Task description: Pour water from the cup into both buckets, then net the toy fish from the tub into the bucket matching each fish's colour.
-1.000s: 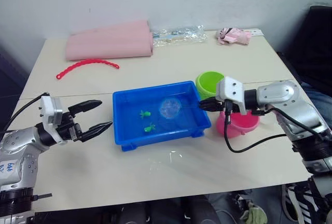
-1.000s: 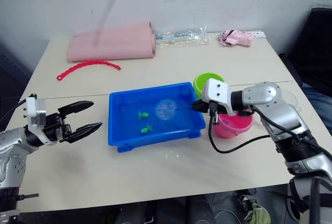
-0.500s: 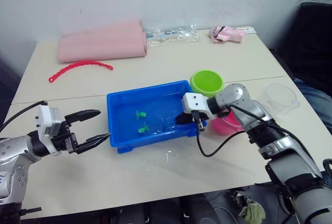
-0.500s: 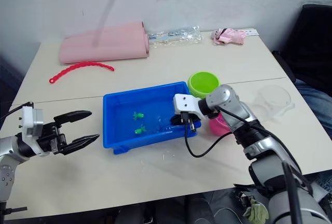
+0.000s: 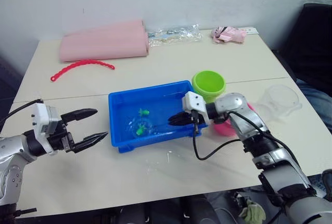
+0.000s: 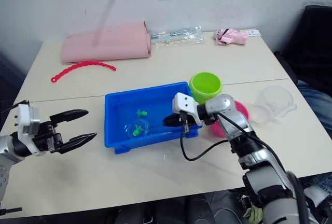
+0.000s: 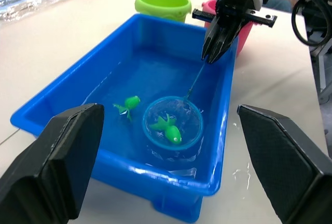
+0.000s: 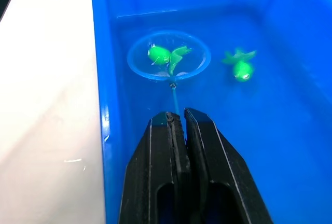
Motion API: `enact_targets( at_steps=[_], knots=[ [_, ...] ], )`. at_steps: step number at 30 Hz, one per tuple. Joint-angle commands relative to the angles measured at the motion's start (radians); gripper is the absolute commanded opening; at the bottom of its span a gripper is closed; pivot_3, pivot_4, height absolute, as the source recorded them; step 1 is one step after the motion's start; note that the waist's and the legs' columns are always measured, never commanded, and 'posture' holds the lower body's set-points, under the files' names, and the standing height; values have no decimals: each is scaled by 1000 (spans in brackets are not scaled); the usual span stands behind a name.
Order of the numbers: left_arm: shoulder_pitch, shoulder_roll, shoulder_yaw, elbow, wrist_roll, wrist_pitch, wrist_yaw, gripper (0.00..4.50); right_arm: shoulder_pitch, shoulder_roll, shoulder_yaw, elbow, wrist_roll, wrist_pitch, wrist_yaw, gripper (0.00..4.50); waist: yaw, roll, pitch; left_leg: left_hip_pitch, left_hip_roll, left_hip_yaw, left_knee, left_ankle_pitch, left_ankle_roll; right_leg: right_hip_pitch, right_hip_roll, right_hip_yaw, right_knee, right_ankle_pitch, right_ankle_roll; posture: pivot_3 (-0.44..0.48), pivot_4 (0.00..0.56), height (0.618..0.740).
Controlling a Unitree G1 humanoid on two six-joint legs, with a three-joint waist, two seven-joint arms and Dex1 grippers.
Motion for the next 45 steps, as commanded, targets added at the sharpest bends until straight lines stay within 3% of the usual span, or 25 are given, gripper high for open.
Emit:
enact_targets(
  at_steps=[1,7,18,24,33,37,42,45],
  knots=[
    [-58,29,29,-73,-113,80,5,4470,45,-39,-118,-121,83,-6,-23,0,0,0,0,0,0,0,0,0,0,0,0,0,0,0,0,0,150,740],
    [-172,30,-23,-100,-152,143,37,4470,130,-126,-257,-243,201,81,-34,0,1,0,0,0,0,0,0,0,0,0,1,0,0,0,0,0,150,740],
    [-354,-130,-129,-77,-128,205,285,4470,217,-277,-472,-302,248,110,-153,0,17,0,0,1,-1,1,0,0,0,1,5,2,-1,0,0,0,150,740],
    [-401,-172,-168,4,-43,103,266,4470,216,-342,-494,-120,54,-161,-296,0,25,0,0,1,-1,2,2,1,0,1,7,2,-1,0,0,0,150,740],
    [-401,-166,-195,41,10,42,210,4470,187,-427,-373,114,-318,-731,-546,0,20,0,0,2,0,3,1,1,-1,0,8,2,0,0,0,0,150,740],
    [-393,-157,-189,43,13,37,198,4470,176,-453,-344,177,-386,-826,-623,0,20,0,0,2,0,3,2,2,-2,0,7,3,0,0,1,0,150,740],
    [-385,-157,-188,38,15,36,200,4470,151,-540,-298,215,-679,-1033,-893,0,20,1,0,2,0,3,2,2,-2,0,7,3,0,0,1,0,150,740],
    [-387,-164,-195,39,17,36,204,4470,147,-549,-285,248,-756,-1074,-1027,0,20,1,0,2,0,3,2,2,-2,0,7,3,1,0,1,0,150,740]
  ],
)
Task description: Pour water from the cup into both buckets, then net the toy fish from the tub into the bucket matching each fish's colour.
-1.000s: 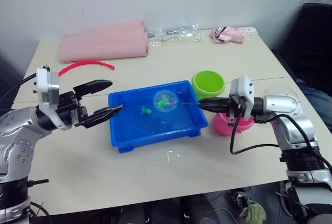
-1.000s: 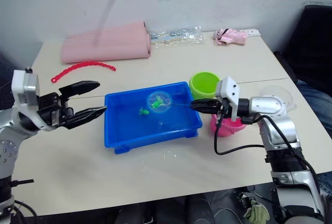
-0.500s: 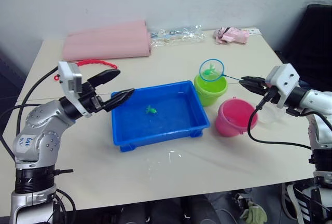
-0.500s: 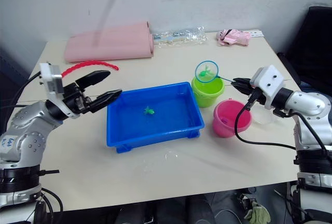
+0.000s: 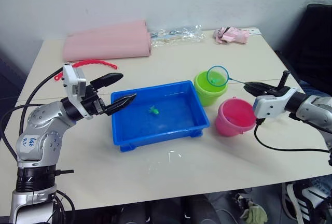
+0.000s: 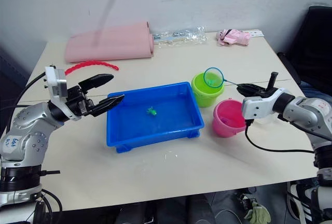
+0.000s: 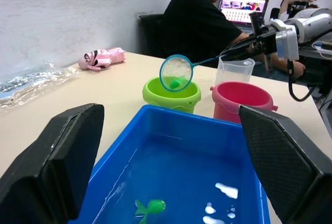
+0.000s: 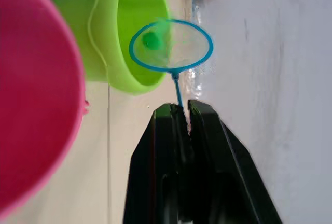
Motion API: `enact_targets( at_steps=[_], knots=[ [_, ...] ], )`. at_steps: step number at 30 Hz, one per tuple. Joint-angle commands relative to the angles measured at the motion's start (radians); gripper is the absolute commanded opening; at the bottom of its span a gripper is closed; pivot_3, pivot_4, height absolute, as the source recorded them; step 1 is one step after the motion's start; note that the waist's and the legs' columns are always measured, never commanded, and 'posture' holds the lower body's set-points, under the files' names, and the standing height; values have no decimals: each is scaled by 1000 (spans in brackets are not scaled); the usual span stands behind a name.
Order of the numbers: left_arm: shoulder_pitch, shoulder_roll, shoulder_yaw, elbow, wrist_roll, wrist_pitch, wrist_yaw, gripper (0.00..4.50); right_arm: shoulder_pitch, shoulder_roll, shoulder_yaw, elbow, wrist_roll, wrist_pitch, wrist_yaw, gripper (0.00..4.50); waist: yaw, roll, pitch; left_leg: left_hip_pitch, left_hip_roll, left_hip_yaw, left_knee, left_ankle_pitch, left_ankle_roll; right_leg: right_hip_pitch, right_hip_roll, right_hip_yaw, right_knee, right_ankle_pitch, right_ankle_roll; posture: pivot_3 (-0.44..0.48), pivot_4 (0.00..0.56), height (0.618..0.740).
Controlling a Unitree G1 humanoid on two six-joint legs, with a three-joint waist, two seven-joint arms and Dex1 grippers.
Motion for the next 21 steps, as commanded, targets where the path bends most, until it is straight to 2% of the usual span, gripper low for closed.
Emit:
enact_targets(
  at_steps=[1,5,8,12,14,16,18,21],
  knots=[
    [1,1,12,-20,7,-18,2,4470,-12,-22,-4,29,-79,-63,-168,0,0,0,0,0,0,0,0,0,0,0,0,0,0,0,0,0,150,740],
    [-12,-4,8,-7,14,-23,7,4470,-26,-39,33,47,-218,-72,-339,0,-1,0,0,0,0,0,0,1,0,0,0,0,1,0,0,0,150,740],
    [-6,-3,13,-12,13,-22,5,4470,-36,-21,40,73,-133,-77,-316,0,-1,0,0,0,0,0,0,1,0,0,0,0,1,0,0,0,150,740],
    [22,13,34,-24,-2,-21,-20,4470,-26,49,75,6,344,-17,17,0,-7,0,0,1,1,0,0,1,0,2,2,0,0,0,0,0,150,740],
    [51,37,47,-22,-9,-22,-62,4470,-26,103,94,-115,618,178,243,0,-16,0,0,2,1,0,0,1,0,2,2,0,1,0,0,0,150,740],
    [92,71,64,-5,4,-48,-118,4470,-34,127,134,-267,802,473,436,0,-19,0,0,2,2,-1,0,1,0,2,2,0,1,0,0,0,150,740],
    [126,107,72,13,32,-73,-159,4470,-58,120,185,-330,788,607,521,0,-18,0,0,2,2,-1,0,1,0,2,1,0,2,0,0,0,150,740],
    [154,138,81,18,45,-70,-184,4470,-105,131,240,-304,649,571,536,0,-18,0,0,2,1,-2,0,1,1,2,0,0,2,0,0,0,150,740]
  ],
)
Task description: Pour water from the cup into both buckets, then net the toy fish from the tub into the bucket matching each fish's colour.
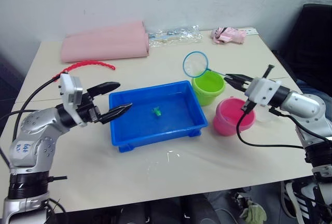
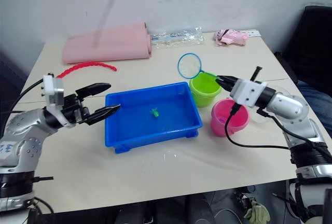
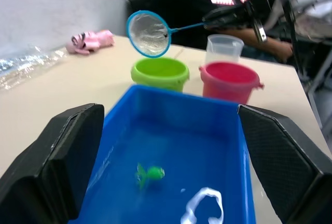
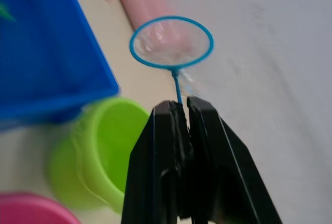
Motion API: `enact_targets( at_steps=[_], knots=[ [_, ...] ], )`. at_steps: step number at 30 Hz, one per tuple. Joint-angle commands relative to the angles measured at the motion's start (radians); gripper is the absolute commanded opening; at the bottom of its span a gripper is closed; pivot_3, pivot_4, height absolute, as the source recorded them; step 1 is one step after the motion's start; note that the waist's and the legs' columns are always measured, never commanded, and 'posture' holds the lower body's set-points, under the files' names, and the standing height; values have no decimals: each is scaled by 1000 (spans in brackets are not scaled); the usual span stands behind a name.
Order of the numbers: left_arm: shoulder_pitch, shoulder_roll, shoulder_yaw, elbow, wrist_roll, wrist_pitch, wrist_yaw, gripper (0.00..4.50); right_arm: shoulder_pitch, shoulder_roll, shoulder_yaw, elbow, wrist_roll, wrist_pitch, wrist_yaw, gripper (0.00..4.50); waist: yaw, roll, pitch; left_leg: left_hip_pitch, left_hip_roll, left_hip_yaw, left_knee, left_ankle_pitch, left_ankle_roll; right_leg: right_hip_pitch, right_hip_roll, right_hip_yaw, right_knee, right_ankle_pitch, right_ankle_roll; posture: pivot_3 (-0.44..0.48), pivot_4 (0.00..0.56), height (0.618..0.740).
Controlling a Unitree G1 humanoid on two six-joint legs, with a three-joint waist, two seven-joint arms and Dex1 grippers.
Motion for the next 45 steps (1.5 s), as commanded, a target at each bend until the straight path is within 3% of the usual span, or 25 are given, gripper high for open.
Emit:
enact_targets(
  at_steps=[1,11,16,22,31,36,40,45],
  knots=[
    [108,120,64,17,40,-54,-132,4470,-108,21,141,-166,-7,309,268,0,1,0,0,0,0,0,0,0,0,0,0,0,0,0,0,0,150,740],
    [202,169,72,-13,29,-41,-195,4470,-208,116,288,-120,-247,420,291,0,1,0,0,-1,-1,0,-1,-1,1,-1,-3,-1,-1,0,-1,0,150,740],
    [219,168,81,-24,24,-43,-192,4470,-193,202,293,-183,-165,530,349,0,-5,0,0,-3,0,0,-1,-1,1,-3,-3,-1,-1,0,-1,0,150,740],
    [240,168,95,-43,11,-30,-181,4470,-151,290,212,-219,13,768,398,0,-5,0,0,-3,0,0,-1,-1,1,-3,-3,-1,0,-1,-1,0,150,740],
    [242,156,111,-63,-7,-21,-159,4470,-138,250,51,-301,210,1065,465,0,2,0,0,-3,-1,-1,-1,-2,3,-3,-6,-1,3,0,-1,0,150,740],
    [174,123,109,-66,-53,16,-107,4470,-89,189,-36,-366,271,1065,506,0,2,0,0,-3,-1,-1,-2,-2,2,-3,-6,-2,3,-1,-1,0,150,740],
    [115,94,112,-75,-146,150,-15,4470,-57,164,-102,-400,279,1031,486,0,5,0,0,-3,-1,-1,-1,-2,2,-3,-5,-1,1,0,-1,0,150,740],
    [49,42,70,-60,-109,119,21,4470,-54,104,-186,-382,292,1018,482,0,11,0,0,-3,-2,0,-1,-2,2,-3,-3,-1,0,0,-1,0,150,740]
  ],
)
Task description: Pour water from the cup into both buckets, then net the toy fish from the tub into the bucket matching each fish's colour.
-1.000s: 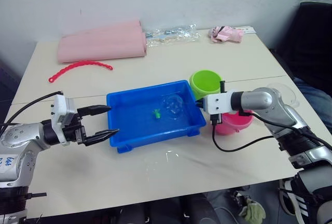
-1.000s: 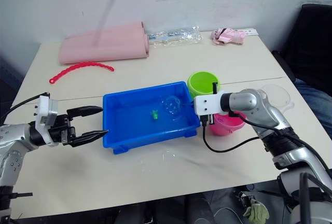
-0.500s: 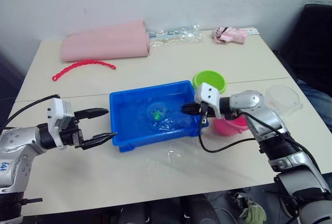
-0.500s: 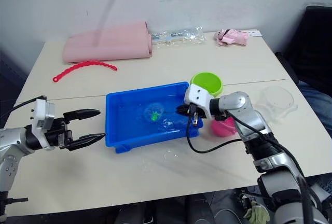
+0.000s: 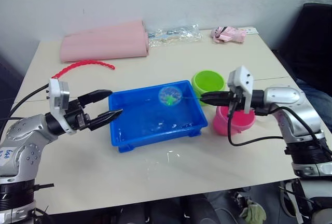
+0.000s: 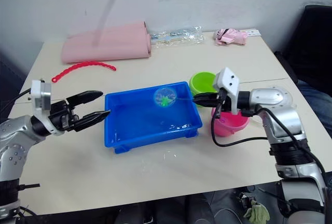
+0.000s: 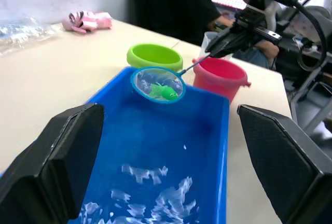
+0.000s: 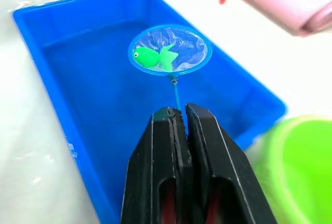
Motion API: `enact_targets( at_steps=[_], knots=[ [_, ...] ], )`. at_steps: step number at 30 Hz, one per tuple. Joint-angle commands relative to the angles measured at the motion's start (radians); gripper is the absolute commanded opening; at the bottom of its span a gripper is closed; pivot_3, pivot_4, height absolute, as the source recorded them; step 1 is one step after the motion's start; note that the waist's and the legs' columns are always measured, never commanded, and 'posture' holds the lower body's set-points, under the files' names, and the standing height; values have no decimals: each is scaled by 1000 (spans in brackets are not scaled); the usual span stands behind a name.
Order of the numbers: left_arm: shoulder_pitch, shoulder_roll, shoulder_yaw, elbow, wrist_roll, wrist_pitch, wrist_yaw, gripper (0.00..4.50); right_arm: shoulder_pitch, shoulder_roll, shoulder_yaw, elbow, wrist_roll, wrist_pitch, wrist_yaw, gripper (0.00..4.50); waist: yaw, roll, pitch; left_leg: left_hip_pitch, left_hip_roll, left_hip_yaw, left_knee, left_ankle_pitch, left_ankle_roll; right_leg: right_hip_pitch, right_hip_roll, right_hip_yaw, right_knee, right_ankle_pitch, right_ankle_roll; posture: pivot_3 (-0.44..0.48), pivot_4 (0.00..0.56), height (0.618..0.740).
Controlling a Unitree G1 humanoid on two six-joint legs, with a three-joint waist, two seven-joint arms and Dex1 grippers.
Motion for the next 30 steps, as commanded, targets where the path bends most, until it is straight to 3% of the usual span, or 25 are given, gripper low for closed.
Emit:
enact_targets(
  at_steps=[1,9,14,19,25,30],
  knots=[
    [-40,-30,-20,-13,5,-18,24,4470,-13,-54,-88,0,24,-21,-2,0,5,0,0,0,0,0,0,0,0,0,0,0,0,0,0,0,150,740],
    [-129,-115,-109,26,56,-52,34,4470,-83,-118,-132,252,-40,-190,-1,0,15,0,0,0,0,1,1,0,0,1,2,0,-1,0,1,0,150,740],
    [-168,-140,-149,55,83,-81,10,4470,-112,-144,-93,440,-176,-428,-31,0,13,0,0,0,0,1,1,1,0,1,3,0,-2,0,1,0,150,740],
    [-182,-138,-164,76,106,-114,-18,4470,-118,-164,-56,592,-304,-790,-85,0,11,0,0,0,0,2,1,1,0,0,3,1,-2,0,1,0,150,740],
    [-170,-127,-167,93,119,-126,-49,4470,-137,-228,6,720,-538,-1219,-295,0,10,0,0,0,0,2,1,1,-1,1,3,1,-1,0,1,0,150,740],
    [-153,-120,-156,100,122,-121,-63,4470,-176,-302,74,751,-871,-1425,-652,0,6,0,0,1,0,2,2,2,-2,0,2,2,0,0,1,0,150,740]
  ],
)
